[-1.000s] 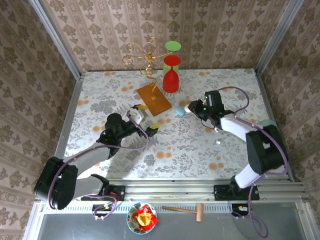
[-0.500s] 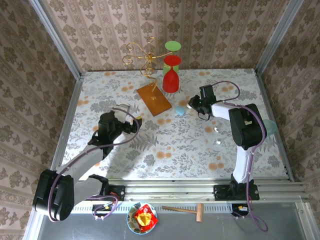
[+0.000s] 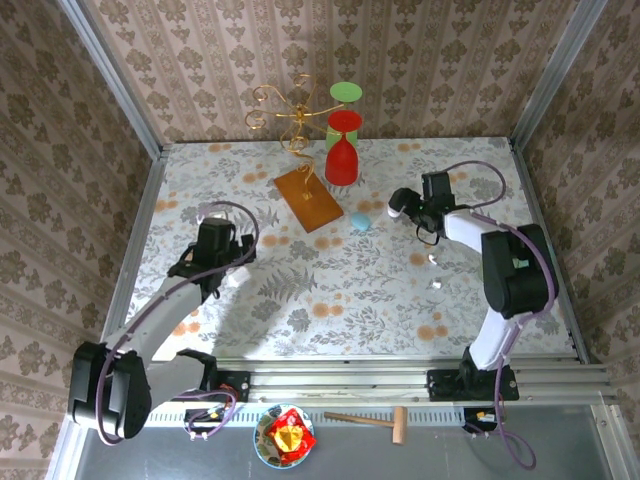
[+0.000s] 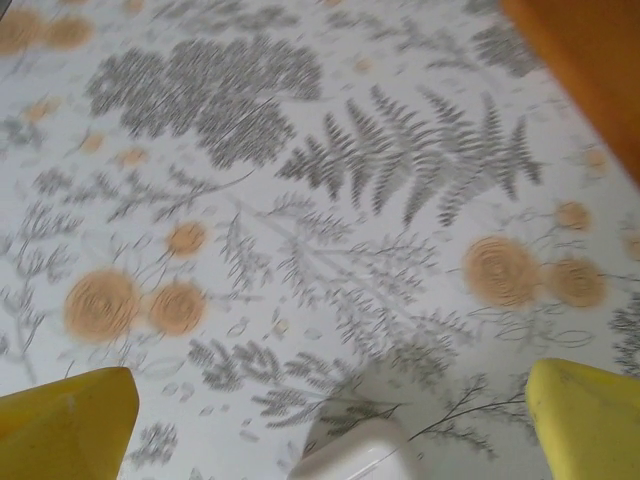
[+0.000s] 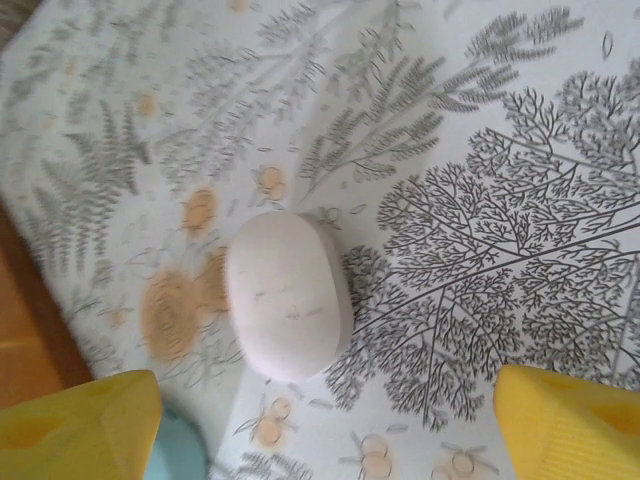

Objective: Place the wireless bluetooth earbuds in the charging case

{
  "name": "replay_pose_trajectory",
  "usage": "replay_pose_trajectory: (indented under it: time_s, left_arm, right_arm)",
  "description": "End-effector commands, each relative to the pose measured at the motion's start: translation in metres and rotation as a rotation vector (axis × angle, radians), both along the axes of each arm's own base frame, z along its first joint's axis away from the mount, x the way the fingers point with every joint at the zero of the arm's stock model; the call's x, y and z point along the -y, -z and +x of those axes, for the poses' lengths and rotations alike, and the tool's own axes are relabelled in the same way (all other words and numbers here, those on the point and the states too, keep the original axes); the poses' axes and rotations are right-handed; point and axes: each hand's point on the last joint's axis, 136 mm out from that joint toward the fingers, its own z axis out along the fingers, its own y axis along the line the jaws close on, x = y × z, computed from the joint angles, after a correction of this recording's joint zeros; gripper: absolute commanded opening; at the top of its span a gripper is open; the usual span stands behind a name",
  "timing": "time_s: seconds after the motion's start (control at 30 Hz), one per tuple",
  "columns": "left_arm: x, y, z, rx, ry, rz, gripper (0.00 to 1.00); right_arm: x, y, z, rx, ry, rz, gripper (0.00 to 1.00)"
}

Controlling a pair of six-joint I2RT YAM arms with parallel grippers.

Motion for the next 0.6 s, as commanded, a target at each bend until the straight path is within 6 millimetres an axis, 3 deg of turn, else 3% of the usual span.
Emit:
replay_pose_trajectory:
  time_s: [0.0, 0.37, 0.57]
  left_arm:
    - [-0.025, 0.015, -0.02, -0.106, -0.178, 0.014, 1.0]
    - [-0.011, 0.06, -0.034, -0.282, -0.315, -0.124, 1.0]
    - [-0.009, 0.076, -0.038, -0.345, -0.432, -0.226, 1.0]
  right_arm:
    - [-0.007, -0.016, -0.018, 0.034, -0.091, -0.054, 0.89]
    - [-0.071, -0.034, -0.065, 0.075, -0.332, -0.12, 0.9]
    - [-0.089, -0.036, -0.074, 0.083, -0.38, -0.147, 0.9]
